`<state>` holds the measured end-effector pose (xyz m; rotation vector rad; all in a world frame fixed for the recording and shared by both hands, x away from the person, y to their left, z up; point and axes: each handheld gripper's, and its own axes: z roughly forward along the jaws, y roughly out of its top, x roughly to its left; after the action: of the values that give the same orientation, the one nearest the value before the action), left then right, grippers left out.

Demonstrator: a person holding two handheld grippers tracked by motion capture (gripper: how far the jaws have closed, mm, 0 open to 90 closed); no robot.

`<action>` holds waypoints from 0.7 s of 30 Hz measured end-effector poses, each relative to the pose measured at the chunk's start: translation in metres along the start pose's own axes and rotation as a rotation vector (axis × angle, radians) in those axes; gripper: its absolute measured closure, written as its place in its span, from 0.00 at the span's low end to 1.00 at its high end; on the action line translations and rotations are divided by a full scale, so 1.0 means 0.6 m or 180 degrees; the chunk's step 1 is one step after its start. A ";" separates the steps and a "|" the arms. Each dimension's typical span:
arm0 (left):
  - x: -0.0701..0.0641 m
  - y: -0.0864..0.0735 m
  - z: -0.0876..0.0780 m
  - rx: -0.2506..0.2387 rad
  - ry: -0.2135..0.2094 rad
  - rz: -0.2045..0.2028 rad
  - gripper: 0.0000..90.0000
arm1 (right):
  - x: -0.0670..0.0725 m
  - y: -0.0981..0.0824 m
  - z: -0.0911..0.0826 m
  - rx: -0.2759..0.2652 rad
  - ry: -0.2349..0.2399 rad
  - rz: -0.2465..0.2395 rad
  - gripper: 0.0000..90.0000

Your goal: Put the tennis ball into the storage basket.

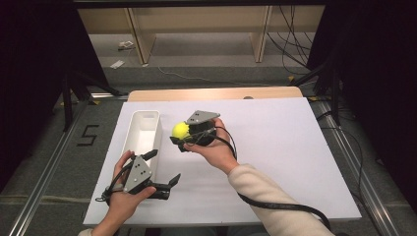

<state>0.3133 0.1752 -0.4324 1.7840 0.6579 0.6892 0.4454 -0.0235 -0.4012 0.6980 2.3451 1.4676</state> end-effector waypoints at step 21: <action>0.000 0.001 0.000 -0.0003 -0.0002 0.0014 0.00 | 0.007 0.010 0.014 0.0011 0.0046 0.0006 0.30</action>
<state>0.3132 0.1750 -0.4321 1.7853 0.6534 0.6919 0.4475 -0.0128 -0.3993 0.6930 2.3588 1.4745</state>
